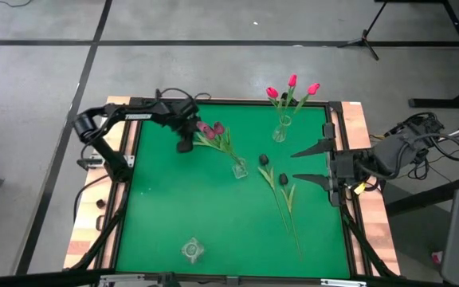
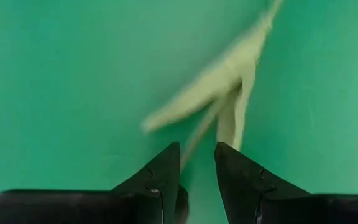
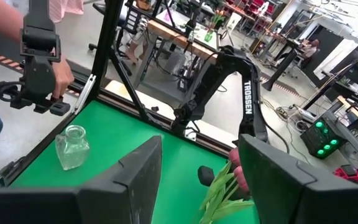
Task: Sort flowers into vase by color
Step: Put the top left black tulip into the bottom transparent vase
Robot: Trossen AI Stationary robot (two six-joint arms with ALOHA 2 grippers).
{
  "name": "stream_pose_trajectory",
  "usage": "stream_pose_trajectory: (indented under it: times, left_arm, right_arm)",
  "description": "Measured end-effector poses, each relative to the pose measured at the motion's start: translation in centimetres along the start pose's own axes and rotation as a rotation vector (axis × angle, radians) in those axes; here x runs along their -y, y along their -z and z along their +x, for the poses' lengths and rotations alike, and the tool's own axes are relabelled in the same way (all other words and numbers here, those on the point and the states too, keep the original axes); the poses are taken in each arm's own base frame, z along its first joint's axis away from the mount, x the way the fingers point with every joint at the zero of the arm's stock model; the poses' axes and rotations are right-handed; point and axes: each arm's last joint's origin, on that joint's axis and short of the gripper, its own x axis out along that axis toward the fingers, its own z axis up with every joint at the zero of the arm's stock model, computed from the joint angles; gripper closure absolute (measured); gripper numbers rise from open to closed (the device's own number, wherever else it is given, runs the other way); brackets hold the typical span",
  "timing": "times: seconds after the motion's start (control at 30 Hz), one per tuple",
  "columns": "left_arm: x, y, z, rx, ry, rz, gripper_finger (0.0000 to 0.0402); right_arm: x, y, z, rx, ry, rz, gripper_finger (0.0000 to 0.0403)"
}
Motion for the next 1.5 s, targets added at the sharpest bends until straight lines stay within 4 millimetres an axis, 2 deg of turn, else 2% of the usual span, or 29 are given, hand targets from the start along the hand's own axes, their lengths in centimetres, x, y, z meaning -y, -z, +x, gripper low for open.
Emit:
stream_pose_trajectory:
  times: [0.27,0.37,0.5,0.77,0.93,1.2,1.5]
  left_arm:
    - [-0.2,0.1,1.5,-0.054,0.004,0.040,0.0306]
    - [0.0,0.2,1.5,-0.067,0.008,0.042,0.0330]
    - [-0.1,0.2,1.5,-0.090,-0.033,0.048,0.0389]
    - [1.0,0.0,1.1,-0.154,-0.107,0.089,0.0401]
    - [2.4,-0.1,-1.1,-0.163,-0.145,0.104,0.0401]
    - [4.8,0.4,-6.3,-0.088,-0.205,0.035,0.0401]
    - [8.6,3.2,-12.2,-0.050,-0.252,-0.023,0.0401]
  right_arm:
    - [0.0,0.1,0.0,-0.006,-0.002,-0.003,0.0189]
    - [0.0,0.1,0.0,-0.006,-0.002,-0.003,0.0189]
    - [0.0,0.0,0.0,-0.005,-0.001,-0.001,0.0189]
    - [0.0,0.0,0.0,-0.003,-0.001,0.024,0.0189]
    - [0.0,0.0,0.0,-0.004,-0.001,0.024,0.0189]
    - [0.0,0.0,0.0,-0.004,-0.004,0.024,0.0189]
    - [0.2,0.1,0.0,-0.019,0.058,0.026,0.0189]
